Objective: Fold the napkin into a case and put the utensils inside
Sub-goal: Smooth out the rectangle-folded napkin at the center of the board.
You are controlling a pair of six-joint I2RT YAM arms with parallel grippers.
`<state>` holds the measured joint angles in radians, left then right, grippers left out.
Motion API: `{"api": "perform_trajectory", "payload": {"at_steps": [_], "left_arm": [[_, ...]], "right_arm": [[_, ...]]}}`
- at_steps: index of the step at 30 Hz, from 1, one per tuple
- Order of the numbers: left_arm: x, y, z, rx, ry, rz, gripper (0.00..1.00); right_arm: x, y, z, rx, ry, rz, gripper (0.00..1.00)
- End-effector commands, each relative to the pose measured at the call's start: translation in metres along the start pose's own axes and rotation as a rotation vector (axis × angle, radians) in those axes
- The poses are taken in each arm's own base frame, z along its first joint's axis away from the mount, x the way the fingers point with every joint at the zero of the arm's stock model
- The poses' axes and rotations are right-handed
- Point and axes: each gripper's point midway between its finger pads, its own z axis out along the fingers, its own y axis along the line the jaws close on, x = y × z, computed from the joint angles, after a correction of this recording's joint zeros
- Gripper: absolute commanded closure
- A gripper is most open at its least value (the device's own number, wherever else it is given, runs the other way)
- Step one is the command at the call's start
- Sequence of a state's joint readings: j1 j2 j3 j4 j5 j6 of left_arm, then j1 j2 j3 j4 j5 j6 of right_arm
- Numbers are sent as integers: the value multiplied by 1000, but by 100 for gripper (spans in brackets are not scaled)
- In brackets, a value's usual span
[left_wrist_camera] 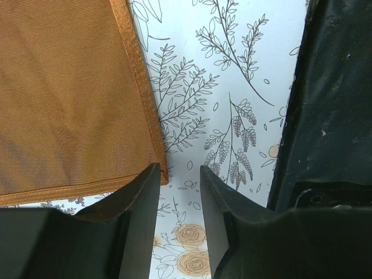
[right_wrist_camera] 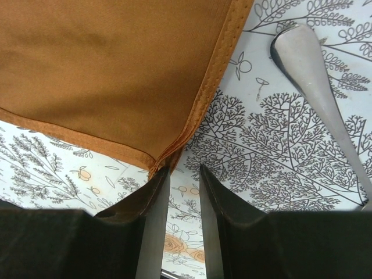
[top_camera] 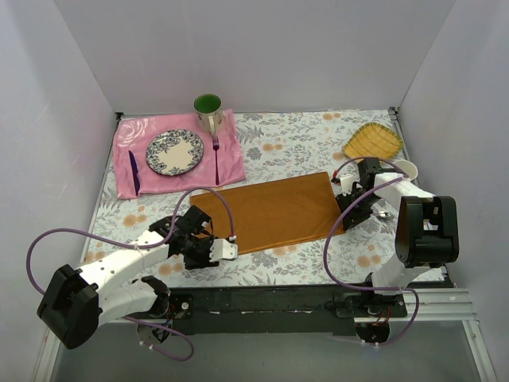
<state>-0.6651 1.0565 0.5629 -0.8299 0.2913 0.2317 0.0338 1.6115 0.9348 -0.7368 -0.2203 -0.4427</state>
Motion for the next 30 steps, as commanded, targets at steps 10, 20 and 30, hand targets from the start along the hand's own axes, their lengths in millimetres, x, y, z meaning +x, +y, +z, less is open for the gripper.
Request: {"api": "perform_trajectory", "payload": {"at_steps": [10, 20, 30], "left_arm": [[0, 3, 2, -21, -5, 6, 69], [4, 10, 5, -50, 13, 20, 74], [6, 13, 7, -63, 24, 39, 74]], "right_arm": [[9, -12, 10, 63, 21, 24, 63], [7, -13, 8, 70, 20, 19, 60], [5, -14, 8, 69, 18, 19, 60]]}}
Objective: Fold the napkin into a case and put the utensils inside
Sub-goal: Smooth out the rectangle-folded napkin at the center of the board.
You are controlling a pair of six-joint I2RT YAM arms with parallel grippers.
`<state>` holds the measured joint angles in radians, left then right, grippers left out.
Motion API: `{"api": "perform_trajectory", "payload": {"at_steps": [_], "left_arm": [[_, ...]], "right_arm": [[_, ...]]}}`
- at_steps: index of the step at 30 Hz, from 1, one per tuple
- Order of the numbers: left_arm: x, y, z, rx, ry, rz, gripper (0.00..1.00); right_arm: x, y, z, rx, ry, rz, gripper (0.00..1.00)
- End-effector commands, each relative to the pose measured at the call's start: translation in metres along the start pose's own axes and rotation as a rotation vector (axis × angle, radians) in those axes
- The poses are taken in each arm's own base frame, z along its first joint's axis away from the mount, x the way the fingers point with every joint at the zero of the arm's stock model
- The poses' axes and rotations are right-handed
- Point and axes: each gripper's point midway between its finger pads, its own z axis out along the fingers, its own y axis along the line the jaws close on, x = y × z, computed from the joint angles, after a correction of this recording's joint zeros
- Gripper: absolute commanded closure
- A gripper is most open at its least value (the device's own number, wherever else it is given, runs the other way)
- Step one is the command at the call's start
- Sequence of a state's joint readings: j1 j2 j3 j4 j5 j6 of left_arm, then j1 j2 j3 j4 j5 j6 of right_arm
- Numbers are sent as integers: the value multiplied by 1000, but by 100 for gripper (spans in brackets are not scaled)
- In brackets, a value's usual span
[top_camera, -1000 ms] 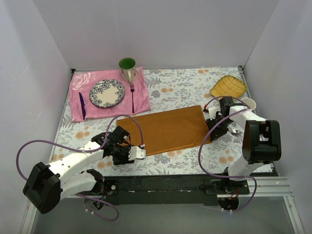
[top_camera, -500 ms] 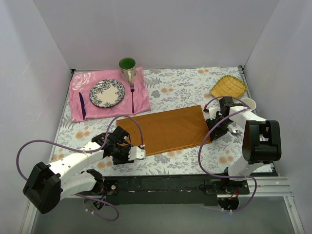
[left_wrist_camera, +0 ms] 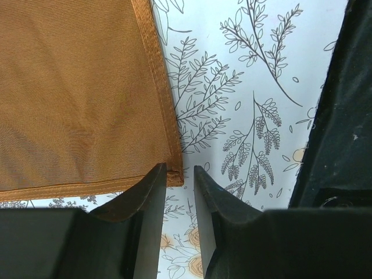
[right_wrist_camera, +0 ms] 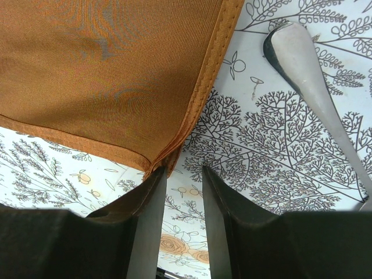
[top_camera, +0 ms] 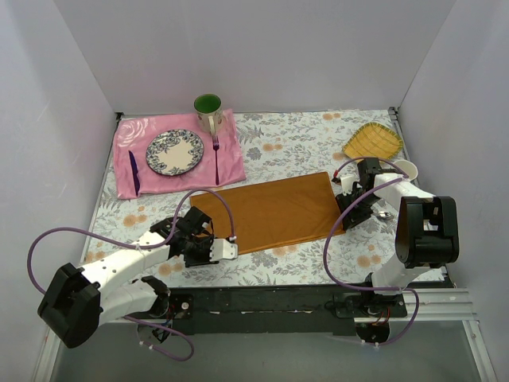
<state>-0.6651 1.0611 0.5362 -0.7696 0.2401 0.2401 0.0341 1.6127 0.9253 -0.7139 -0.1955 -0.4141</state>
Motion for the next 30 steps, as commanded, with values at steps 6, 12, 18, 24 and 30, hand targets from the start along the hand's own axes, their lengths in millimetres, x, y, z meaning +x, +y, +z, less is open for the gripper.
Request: {"api": "perform_trajectory", "payload": {"at_steps": [6, 12, 18, 24, 30], "left_arm": [[2, 4, 2, -19, 8, 24, 84], [2, 5, 0, -32, 9, 22, 94], [3, 7, -2, -47, 11, 26, 100], [2, 7, -5, -53, 6, 31, 100], [5, 4, -6, -42, 19, 35, 100]], "right_arm": [[3, -11, 5, 45, 15, -5, 59], [3, -11, 6, 46, 19, -6, 59], [3, -11, 6, 48, 20, -6, 59], [3, -12, 5, 53, 19, -7, 59], [3, -13, 6, 56, 19, -9, 59]]}}
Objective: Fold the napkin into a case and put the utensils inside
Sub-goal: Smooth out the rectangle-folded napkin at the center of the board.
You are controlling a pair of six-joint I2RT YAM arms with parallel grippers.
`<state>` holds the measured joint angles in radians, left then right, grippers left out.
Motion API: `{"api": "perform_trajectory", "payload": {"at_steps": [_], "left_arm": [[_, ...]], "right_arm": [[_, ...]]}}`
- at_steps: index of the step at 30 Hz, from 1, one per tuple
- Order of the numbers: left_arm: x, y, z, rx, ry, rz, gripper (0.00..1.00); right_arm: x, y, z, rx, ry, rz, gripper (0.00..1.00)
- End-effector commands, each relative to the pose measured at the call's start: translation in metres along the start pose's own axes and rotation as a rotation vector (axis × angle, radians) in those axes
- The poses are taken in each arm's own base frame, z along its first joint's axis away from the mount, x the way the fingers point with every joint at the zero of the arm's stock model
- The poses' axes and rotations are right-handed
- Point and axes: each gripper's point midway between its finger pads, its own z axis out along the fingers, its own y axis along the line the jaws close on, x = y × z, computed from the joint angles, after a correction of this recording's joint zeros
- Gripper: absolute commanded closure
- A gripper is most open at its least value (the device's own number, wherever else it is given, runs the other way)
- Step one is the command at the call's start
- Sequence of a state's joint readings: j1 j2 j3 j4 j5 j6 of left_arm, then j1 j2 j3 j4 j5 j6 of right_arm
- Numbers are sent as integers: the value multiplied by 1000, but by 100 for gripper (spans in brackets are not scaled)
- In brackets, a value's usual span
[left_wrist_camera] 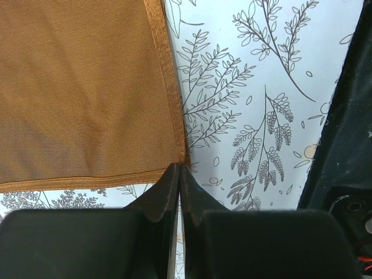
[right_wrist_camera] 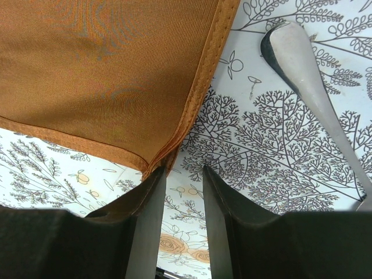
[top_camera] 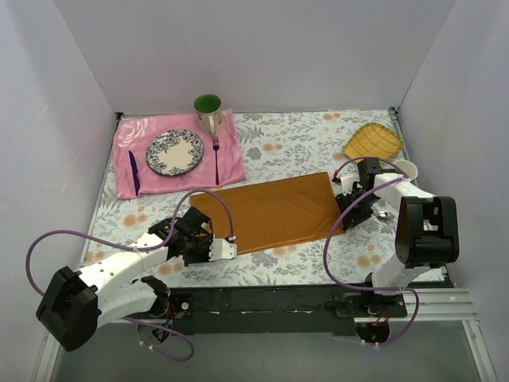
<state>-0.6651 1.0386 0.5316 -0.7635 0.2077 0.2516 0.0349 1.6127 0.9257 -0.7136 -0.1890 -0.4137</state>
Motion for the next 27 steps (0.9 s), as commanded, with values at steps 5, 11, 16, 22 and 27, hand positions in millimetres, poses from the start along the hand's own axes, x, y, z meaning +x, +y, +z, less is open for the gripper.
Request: {"api": "perform_trajectory", "payload": {"at_steps": [5, 11, 16, 22, 27], "left_arm": [[6, -5, -3, 7, 17, 20, 100], [9, -6, 0, 11, 29, 11, 100], [8, -1, 0, -6, 31, 2, 100], [-22, 14, -24, -39, -79, -87, 63], [-50, 46, -52, -72, -232, -236, 45]], "right_arm": [[1, -12, 5, 52, 16, -8, 59], [1, -12, 5, 50, 17, -8, 59], [-1, -6, 1, 21, 6, -15, 54], [-20, -1, -43, 23, -61, -83, 39], [-39, -14, -85, 66, -130, -167, 35]]}}
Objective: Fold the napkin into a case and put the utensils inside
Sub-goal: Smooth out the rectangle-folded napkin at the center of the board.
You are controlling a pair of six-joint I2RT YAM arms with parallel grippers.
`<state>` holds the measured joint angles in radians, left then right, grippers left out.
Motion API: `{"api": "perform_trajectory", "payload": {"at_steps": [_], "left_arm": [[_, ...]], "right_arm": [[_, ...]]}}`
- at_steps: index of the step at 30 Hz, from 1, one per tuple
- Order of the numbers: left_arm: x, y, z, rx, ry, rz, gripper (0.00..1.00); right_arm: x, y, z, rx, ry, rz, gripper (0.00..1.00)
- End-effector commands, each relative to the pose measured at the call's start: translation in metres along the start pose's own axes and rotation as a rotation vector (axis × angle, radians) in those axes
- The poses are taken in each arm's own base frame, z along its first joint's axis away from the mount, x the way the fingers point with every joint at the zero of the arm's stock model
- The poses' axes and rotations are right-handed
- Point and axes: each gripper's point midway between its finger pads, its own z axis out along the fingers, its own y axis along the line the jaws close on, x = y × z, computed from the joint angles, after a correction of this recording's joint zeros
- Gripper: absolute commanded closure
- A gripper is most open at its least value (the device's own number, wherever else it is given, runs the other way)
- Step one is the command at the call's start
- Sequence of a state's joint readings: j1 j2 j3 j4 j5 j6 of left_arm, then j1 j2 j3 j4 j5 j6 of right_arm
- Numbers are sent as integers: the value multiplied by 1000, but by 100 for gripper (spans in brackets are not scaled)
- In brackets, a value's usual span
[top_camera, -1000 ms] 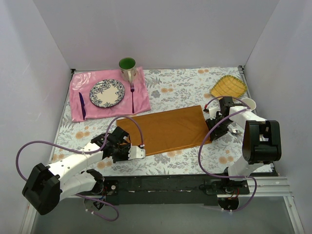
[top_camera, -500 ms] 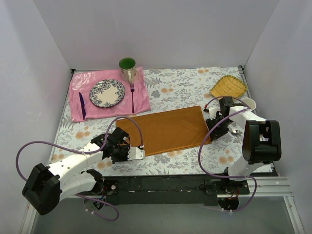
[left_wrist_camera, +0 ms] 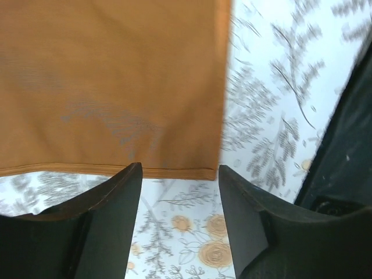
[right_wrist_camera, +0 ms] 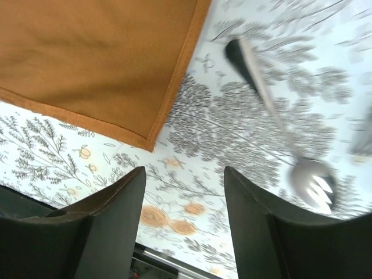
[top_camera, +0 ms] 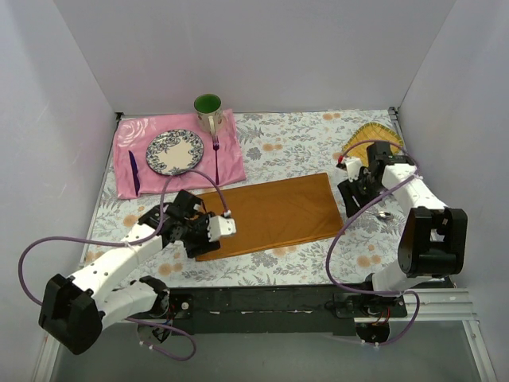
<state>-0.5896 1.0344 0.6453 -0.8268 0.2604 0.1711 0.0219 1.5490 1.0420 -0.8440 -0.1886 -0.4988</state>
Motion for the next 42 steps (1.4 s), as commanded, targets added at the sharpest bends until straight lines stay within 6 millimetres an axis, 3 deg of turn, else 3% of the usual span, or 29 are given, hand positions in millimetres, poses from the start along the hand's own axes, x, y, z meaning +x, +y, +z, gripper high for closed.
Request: {"api": "perform_trajectory", "payload": {"at_steps": [1, 6, 10, 16, 21, 25, 32, 36, 42], "left_arm": [[-40, 28, -27, -29, -184, -131, 44], [-46, 59, -25, -16, -244, -268, 46], [-38, 63, -10, 22, -209, -294, 50], [-24, 62, 8, 49, -155, -332, 55], [-17, 65, 7, 70, -169, -494, 56], [-1, 80, -3, 40, -177, -611, 54], [12, 91, 2, 3, -132, -611, 53], [3, 104, 4, 12, -160, -646, 54], [-8, 107, 7, 52, -189, -642, 54]], "right_arm": [[-32, -17, -53, 61, -113, -94, 36], [-65, -1, -50, -65, -190, -95, 48], [-83, 21, -28, -151, -185, -78, 59], [-93, 40, 5, -161, -162, -125, 62], [-84, 53, 31, -156, -111, -172, 66], [-72, 56, 51, -147, -61, -199, 74], [-40, 63, 75, -142, 39, -252, 81], [-16, 72, 82, -156, 102, -295, 83], [17, 85, 74, -177, 156, -374, 83]]}}
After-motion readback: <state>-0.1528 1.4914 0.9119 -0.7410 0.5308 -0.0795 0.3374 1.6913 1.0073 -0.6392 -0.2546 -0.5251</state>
